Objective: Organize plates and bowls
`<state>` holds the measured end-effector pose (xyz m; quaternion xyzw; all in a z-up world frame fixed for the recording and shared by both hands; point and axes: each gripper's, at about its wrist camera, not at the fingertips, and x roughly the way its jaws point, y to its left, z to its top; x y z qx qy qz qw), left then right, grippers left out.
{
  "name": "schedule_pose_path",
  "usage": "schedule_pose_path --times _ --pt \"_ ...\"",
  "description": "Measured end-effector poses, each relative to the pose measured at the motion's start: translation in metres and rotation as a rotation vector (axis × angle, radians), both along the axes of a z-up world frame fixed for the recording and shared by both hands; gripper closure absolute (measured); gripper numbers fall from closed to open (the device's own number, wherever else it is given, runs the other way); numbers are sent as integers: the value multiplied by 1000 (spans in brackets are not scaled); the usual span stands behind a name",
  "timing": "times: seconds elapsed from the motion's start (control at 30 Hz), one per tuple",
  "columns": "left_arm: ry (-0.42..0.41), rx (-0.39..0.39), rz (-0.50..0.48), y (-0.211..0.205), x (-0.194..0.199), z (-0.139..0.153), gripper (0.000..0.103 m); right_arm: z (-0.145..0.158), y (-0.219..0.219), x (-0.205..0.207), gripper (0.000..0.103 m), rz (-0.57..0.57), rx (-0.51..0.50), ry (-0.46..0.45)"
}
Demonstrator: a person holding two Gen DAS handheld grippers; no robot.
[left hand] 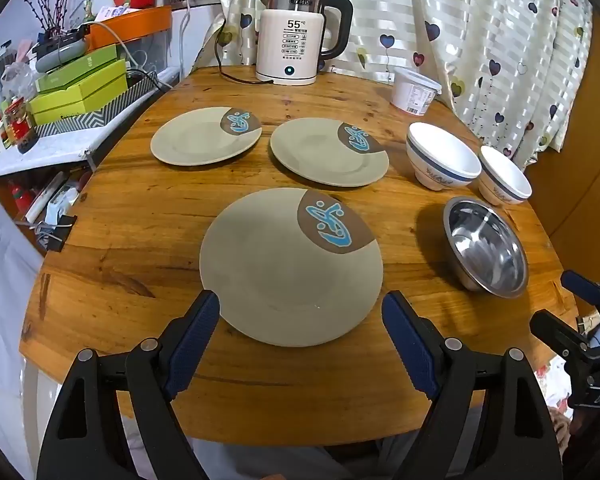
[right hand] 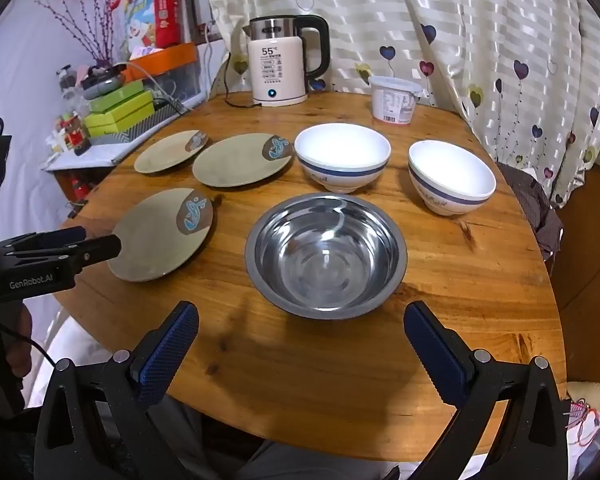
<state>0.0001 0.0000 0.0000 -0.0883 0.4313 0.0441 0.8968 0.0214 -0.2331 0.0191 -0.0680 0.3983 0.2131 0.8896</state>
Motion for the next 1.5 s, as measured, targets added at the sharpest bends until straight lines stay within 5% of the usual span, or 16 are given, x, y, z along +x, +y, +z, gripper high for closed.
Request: schedule_pose_path --times 0.67,1.5 --pt "2 52 9 -2 -1 3 19 0 -1 5 0 0 25 14" --pt "23 16 22 7 -3 0 19 3 6 5 0 24 31 25"
